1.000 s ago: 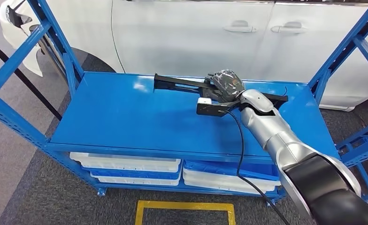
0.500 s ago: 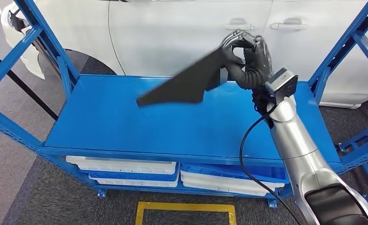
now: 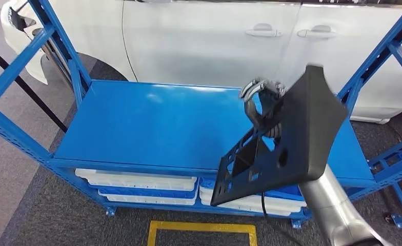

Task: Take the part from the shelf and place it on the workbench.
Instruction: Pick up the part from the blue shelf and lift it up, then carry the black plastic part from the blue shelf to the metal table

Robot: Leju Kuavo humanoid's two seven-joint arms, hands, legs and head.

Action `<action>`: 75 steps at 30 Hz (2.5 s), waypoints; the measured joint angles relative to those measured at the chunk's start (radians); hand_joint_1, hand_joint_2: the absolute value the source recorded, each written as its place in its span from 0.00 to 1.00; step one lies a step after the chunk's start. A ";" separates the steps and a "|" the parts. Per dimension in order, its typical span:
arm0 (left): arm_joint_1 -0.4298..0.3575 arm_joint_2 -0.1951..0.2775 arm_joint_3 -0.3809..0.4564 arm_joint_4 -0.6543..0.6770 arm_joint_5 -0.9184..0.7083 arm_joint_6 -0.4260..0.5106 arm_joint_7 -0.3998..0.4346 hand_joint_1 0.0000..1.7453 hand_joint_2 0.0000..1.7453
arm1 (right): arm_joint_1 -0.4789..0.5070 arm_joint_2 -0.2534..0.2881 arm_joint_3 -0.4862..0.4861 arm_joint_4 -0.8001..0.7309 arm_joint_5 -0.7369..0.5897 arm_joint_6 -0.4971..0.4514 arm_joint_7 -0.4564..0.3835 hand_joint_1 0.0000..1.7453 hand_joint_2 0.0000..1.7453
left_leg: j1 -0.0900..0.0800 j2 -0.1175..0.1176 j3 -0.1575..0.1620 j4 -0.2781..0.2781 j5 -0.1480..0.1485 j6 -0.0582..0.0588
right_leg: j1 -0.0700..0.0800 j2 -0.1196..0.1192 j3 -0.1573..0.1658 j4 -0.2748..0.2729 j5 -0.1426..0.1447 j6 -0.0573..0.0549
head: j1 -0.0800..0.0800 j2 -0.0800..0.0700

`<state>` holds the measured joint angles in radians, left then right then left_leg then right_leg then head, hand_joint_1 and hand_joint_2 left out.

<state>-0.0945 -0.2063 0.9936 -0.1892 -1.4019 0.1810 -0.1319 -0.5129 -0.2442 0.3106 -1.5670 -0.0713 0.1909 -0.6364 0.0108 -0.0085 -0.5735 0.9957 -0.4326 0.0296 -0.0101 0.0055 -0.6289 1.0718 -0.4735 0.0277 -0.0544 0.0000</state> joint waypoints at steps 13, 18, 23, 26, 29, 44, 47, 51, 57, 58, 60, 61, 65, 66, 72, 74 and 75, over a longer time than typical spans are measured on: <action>-0.002 0.000 -0.003 0.000 -0.029 0.007 -0.016 0.00 1.00 | 0.221 0.007 0.012 -0.176 0.070 -0.012 -0.004 1.00 1.00 | -0.006 0.002 0.010 0.010 -0.018 -0.035 | -0.005 -0.003 0.051 -0.066 0.030 -0.025 | 0.000 0.000; -0.011 0.001 -0.015 0.000 -0.042 0.017 -0.016 0.00 1.00 | 0.275 0.018 0.015 -0.217 0.109 -0.013 0.006 1.00 1.00 | -0.004 0.002 -0.083 0.255 -0.166 -0.055 | -0.008 -0.008 0.046 -0.071 0.039 -0.042 | 0.000 0.000; -0.014 -0.001 -0.015 0.000 -0.003 0.002 -0.028 0.00 1.00 | 0.324 0.027 0.019 -0.244 0.123 -0.008 0.027 1.00 1.00 | -0.007 0.003 0.012 0.102 -0.079 -0.038 | -0.001 -0.006 0.047 -0.068 0.039 -0.039 | 0.000 0.000; -0.013 -0.005 -0.013 0.000 0.004 -0.012 -0.017 0.00 1.00 | 0.330 0.033 0.015 -0.251 0.100 0.012 0.053 1.00 1.00 | -0.014 0.002 0.051 0.003 -0.050 -0.023 | 0.003 -0.005 0.042 -0.067 0.044 -0.025 | 0.000 0.000; -0.013 -0.010 -0.009 0.000 0.017 -0.016 0.001 0.00 1.00 | 0.328 0.041 0.004 -0.252 0.071 0.045 0.090 1.00 1.00 | -0.010 0.003 0.049 -0.008 -0.037 -0.007 | 0.000 -0.005 0.035 -0.059 0.038 -0.008 | 0.000 0.000; -0.028 -0.021 0.001 0.000 0.018 -0.013 0.044 0.00 1.00 | 0.262 0.045 -0.027 -0.235 0.061 0.074 0.160 1.00 1.00 | -0.015 0.001 -0.002 0.034 -0.030 -0.027 | 0.000 -0.005 0.034 -0.049 0.033 -0.034 | 0.000 0.000; -0.029 -0.021 0.002 0.000 0.013 -0.018 0.049 0.00 1.00 | 0.260 0.048 -0.029 -0.234 0.064 0.068 0.161 1.00 1.00 | -0.010 0.003 -0.049 0.158 -0.132 -0.041 | -0.003 -0.010 0.015 -0.054 0.053 -0.048 | 0.000 0.000; -0.033 -0.021 0.002 0.000 0.008 -0.023 0.060 0.00 1.00 | 0.262 0.049 -0.034 -0.234 0.065 0.059 0.168 1.00 1.00 | -0.007 0.003 -0.054 0.273 -0.195 -0.045 | -0.001 -0.012 -0.029 -0.050 0.084 -0.047 | 0.000 0.000; -0.031 -0.020 0.002 0.000 0.000 -0.022 0.070 0.00 1.00 | 0.270 0.050 -0.050 -0.240 0.067 0.061 0.171 1.00 1.00 | -0.022 0.003 0.112 -0.004 -0.104 -0.015 | -0.002 -0.011 -0.056 -0.060 0.140 -0.019 | 0.000 0.000; -0.029 -0.020 0.002 0.000 0.000 -0.021 0.071 0.00 1.00 | 0.271 0.051 -0.053 -0.240 0.068 0.062 0.171 1.00 1.00 | -0.021 0.002 0.107 -0.006 -0.092 -0.010 | -0.003 -0.011 -0.057 -0.065 0.149 -0.013 | 0.000 0.000; -0.028 -0.021 0.002 0.000 -0.001 -0.020 0.072 0.00 1.00 | 0.273 0.051 -0.060 -0.241 0.068 0.063 0.171 1.00 1.00 | -0.016 0.006 0.090 -0.015 -0.062 0.002 | -0.004 -0.008 -0.070 -0.052 0.121 -0.003 | 0.000 0.000; -0.029 -0.021 0.002 0.000 -0.001 -0.019 0.072 0.00 1.00 | 0.274 0.051 -0.063 -0.242 0.068 0.063 0.170 1.00 1.00 | -0.013 0.009 0.077 -0.019 -0.046 0.007 | -0.004 -0.007 -0.084 -0.019 0.077 0.002 | 0.000 0.000; -0.031 -0.021 0.002 0.000 0.002 -0.016 0.074 0.00 1.00 | 0.278 0.051 -0.072 -0.241 0.065 0.070 0.170 1.00 1.00 | -0.014 0.012 0.007 -0.013 0.006 0.012 | -0.009 -0.007 -0.125 0.211 -0.067 0.017 | 0.000 0.000; -0.031 -0.021 0.002 0.000 0.003 -0.015 0.073 0.00 1.00 | 0.278 0.051 -0.074 -0.240 0.064 0.073 0.170 1.00 1.00 | -0.013 0.013 -0.013 -0.008 0.017 0.010 | -0.010 -0.007 -0.107 0.224 -0.052 0.019 | 0.000 0.000; -0.033 -0.021 0.002 0.000 0.005 -0.006 0.071 0.00 1.00 | 0.278 0.051 -0.076 -0.241 0.056 0.081 0.158 1.00 1.00 | -0.015 0.010 -0.080 0.024 0.061 -0.017 | -0.003 -0.004 0.124 -0.055 -0.046 -0.005 | -0.001 0.000; -0.031 -0.020 0.003 0.000 0.008 -0.004 0.072 0.00 1.00 | 0.282 0.051 -0.077 -0.240 0.055 0.081 0.151 1.00 1.00 | -0.015 0.008 -0.084 0.023 0.070 -0.029 | -0.005 -0.006 0.113 -0.061 -0.029 -0.022 | -0.001 0.000; -0.030 -0.020 0.003 0.000 0.009 -0.003 0.072 0.00 1.00 | 0.284 0.051 -0.077 -0.240 0.055 0.081 0.150 1.00 1.00 | -0.014 0.007 -0.091 0.035 0.052 -0.035 | -0.008 -0.009 0.103 -0.063 -0.017 -0.031 | -0.001 0.000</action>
<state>-0.1245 -0.2261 0.9968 -0.1888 -1.3926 0.1782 -0.0597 -0.2286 -0.1936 0.2338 -1.8071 -0.0165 0.2717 -0.4865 -0.0029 -0.0016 -0.6648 1.0302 -0.3808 -0.0052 -0.0179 -0.0033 -0.5260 1.0087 -0.4910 -0.0030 -0.0555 0.0000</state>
